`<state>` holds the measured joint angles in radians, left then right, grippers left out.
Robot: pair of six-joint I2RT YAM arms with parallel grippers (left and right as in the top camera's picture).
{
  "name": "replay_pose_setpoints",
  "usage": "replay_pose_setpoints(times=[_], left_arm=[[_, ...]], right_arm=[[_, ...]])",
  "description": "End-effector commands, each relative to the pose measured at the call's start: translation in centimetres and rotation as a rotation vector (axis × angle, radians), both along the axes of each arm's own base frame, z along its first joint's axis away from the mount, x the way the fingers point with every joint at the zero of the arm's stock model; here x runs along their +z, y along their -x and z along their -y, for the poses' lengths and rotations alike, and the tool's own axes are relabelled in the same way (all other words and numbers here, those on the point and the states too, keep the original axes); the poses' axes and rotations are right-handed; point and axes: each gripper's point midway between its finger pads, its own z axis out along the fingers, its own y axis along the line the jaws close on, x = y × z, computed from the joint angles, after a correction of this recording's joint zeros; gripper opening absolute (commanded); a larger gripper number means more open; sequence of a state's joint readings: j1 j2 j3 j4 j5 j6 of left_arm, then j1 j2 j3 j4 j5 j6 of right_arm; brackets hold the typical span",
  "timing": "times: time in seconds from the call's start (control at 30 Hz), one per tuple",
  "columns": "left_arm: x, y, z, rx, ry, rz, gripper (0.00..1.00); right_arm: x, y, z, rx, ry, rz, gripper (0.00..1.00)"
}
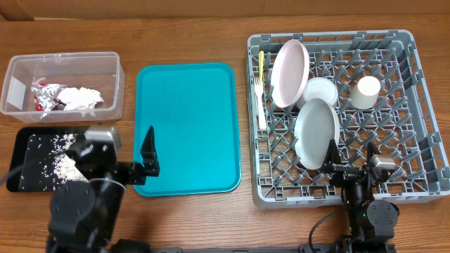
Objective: Sort waste into correct bins and load items into the dishwasher rack
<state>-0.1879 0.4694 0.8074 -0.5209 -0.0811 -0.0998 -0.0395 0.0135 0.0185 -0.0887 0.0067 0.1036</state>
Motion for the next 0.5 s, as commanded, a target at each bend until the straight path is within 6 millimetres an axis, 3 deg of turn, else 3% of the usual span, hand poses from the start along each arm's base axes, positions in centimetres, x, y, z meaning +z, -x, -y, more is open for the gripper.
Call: replay_pose_setpoints(times=[0.0,0.17,0.47], left_arm=[[-2.0,0.0,-0.4,0.012,-0.022,0.059,1.00],[-6.0,-0.2,-1.8,0.073,-0.011,0.143,0.99],[-8.8,0.0,-4.0,0.175,-0.005,0.255,1.00]], right_arm=[[-0.1,0.0,0.4,-0.020,0.008,0.006,1.00],[-0.1,0.0,0.4,-0.020,0.008,0.006,1.00],[-0.1,0.0,0.4,-0.020,0.008,0.006,1.00]])
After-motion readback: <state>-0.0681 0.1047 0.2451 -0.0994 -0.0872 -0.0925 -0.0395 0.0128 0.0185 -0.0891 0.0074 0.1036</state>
